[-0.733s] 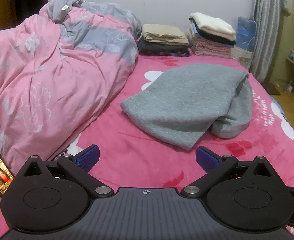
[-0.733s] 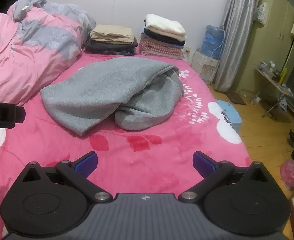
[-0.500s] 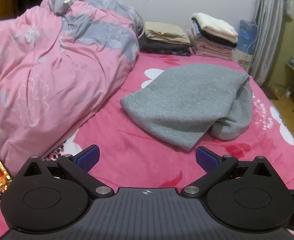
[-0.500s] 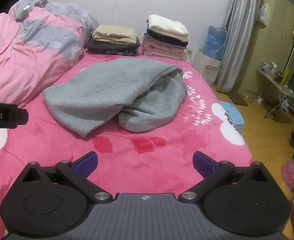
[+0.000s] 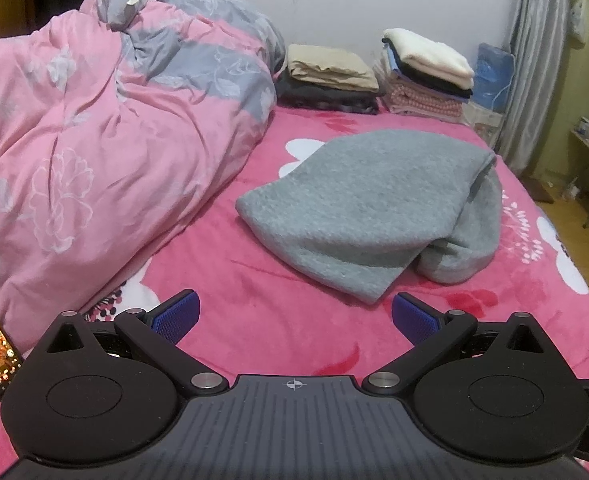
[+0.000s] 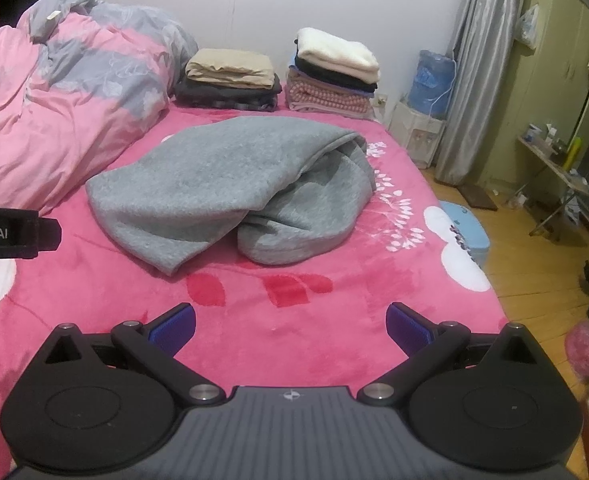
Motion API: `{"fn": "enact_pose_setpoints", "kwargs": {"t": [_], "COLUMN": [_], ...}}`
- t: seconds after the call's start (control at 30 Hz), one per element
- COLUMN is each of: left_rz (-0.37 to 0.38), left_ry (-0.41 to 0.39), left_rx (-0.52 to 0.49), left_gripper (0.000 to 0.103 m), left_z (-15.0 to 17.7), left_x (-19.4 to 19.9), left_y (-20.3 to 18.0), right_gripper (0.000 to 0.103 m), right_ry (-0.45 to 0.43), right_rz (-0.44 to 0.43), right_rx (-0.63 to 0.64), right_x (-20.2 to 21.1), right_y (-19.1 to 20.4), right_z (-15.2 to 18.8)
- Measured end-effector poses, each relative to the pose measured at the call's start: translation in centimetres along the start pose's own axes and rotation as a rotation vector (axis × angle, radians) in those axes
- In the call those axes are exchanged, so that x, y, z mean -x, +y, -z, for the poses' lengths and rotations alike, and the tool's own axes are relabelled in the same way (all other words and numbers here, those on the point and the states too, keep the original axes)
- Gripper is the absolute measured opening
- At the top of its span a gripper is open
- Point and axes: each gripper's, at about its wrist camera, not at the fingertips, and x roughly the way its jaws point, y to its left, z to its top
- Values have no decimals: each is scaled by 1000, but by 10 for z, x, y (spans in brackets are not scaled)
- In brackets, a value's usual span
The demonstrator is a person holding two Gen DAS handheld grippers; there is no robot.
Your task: Fold clothes
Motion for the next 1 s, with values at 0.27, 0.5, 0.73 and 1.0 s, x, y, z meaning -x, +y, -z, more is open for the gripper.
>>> {"fn": "enact_pose_setpoints", "kwargs": {"t": [0.27, 0.5, 0.73, 1.0], "left_rz": [-42, -51, -69, -80], "left_ry": [-11, -2, -1, -1], "left_rx": [-19, -21, -14, -4], "left_gripper": [103, 103, 103, 103], "left_z": [2, 2, 2, 2], "left_x": [-1, -2, -4, -5], "left_y": [-8, -11, -9, -6], "right_gripper": [103, 103, 103, 103], "right_ry": [3, 10, 19, 24], "right_rz": [-2, -1, 2, 8], "right_rx": [-15, -24, -35, -40], "right_x": [-2, -3, -4, -6], "right_y": [-5, -6, -7, -7], "right_z": [-1, 0, 1, 0]}}
